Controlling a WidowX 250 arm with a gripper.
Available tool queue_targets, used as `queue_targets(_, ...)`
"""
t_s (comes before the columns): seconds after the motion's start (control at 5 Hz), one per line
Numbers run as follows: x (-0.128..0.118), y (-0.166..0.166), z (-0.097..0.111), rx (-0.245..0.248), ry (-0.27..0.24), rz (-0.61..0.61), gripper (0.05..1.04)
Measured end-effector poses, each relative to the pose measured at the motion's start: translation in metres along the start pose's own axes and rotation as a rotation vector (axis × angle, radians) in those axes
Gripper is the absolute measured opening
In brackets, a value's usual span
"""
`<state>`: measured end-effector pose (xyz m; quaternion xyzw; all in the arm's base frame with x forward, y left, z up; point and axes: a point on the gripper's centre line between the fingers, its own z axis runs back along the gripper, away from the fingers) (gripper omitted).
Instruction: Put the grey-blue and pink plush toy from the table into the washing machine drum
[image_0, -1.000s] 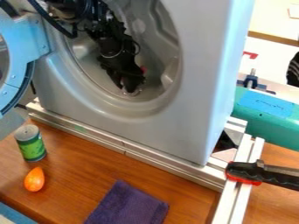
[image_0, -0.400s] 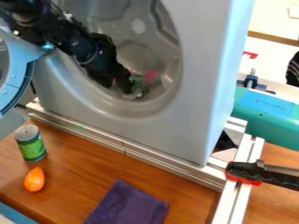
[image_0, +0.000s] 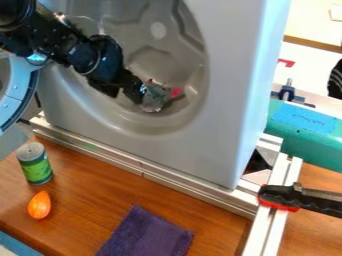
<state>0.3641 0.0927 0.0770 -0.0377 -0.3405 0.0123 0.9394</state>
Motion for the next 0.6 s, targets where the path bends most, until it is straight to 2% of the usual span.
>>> queue_targets(0.2,-0.023,-0.003,0.019,0.112,0.173,-0.023,1.0)
queue_targets(0.4,-0.041,-0.01,0.027,0.11,0.328,-0.092,1.0)
queue_targets(0.6,-0.045,-0.014,0.023,0.092,0.419,-0.107,1.0)
